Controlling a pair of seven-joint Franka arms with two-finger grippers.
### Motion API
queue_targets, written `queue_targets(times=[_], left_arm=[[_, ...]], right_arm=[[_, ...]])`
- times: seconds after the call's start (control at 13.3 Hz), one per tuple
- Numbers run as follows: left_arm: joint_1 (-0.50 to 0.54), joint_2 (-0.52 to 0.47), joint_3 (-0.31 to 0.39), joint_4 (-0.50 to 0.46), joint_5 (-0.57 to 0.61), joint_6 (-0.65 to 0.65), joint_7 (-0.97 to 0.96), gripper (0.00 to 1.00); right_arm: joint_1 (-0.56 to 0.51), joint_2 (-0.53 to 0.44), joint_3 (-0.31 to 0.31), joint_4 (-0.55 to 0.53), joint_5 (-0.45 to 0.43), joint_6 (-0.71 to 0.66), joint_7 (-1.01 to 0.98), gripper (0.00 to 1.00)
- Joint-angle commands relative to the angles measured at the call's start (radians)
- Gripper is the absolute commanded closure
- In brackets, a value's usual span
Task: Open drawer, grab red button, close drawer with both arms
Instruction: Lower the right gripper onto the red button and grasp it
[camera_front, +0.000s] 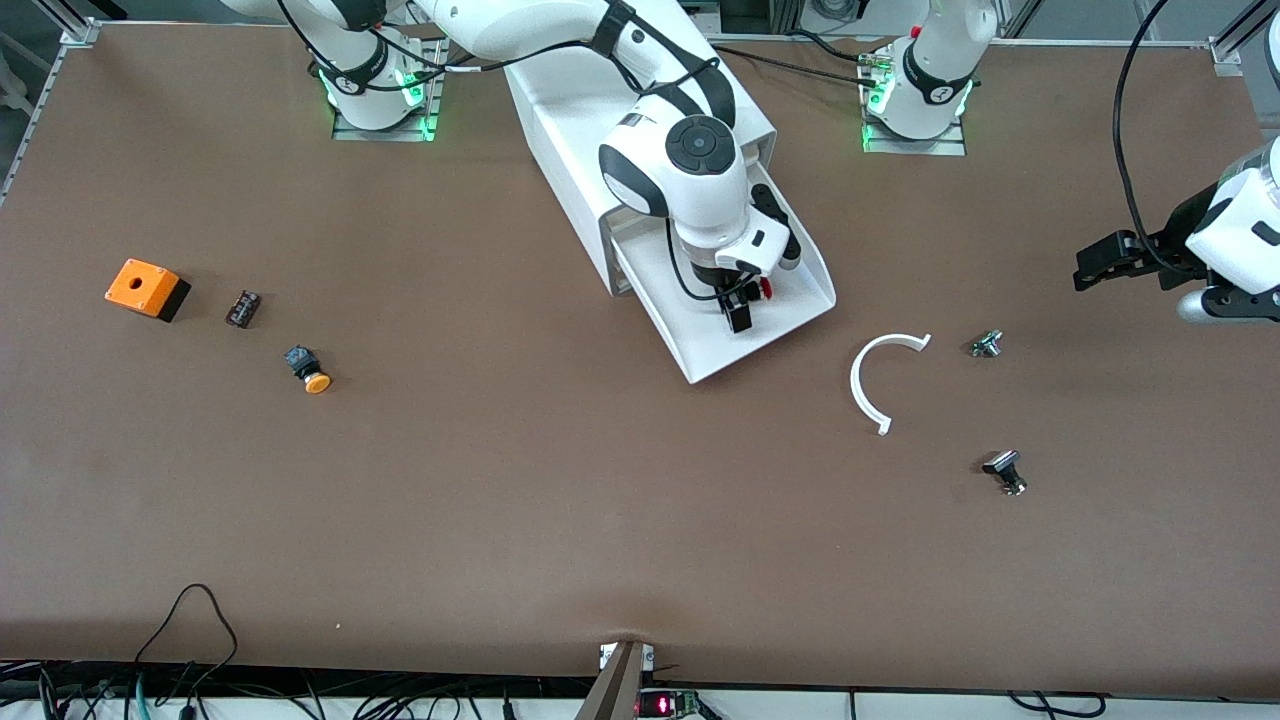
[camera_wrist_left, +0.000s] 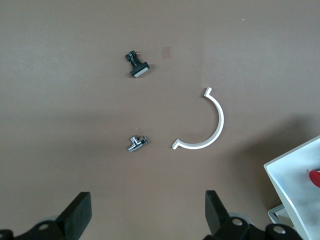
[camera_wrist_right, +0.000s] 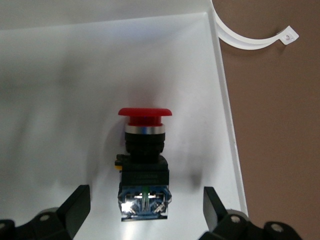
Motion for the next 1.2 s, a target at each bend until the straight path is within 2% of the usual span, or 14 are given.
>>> queue_targets(times=[0.0, 0.22, 0.67, 0.9, 1.12], left_arm=[[0.003, 0.004, 0.001, 0.016, -0.008, -0.006, -0.007, 0.0], [0.003, 0.004, 0.001, 0.016, -0.008, -0.006, -0.007, 0.0], [0.003, 0.005, 0.001, 0.016, -0.008, -0.007, 0.002, 0.0], [0.002, 0.008, 0.001, 0.019, -0.007, -0.007, 0.006, 0.0], [0.003, 0.017, 0.001, 0.033, -0.008, -0.01, 0.007, 0.0]], right_arm=[[0.017, 0.023, 0.0, 0.034, -0.004, 0.002, 0.023, 0.08], [0.021, 0.023, 0.0, 0.034, -0.004, 0.004, 0.026, 0.21], [0.029, 0.02, -0.002, 0.034, -0.008, 0.013, 0.029, 0.55], [0.03, 0.001, -0.003, 0.034, -0.008, 0.002, 0.043, 0.6], [0.034, -0.051, -0.005, 0.033, -0.009, -0.03, 0.174, 0.6]])
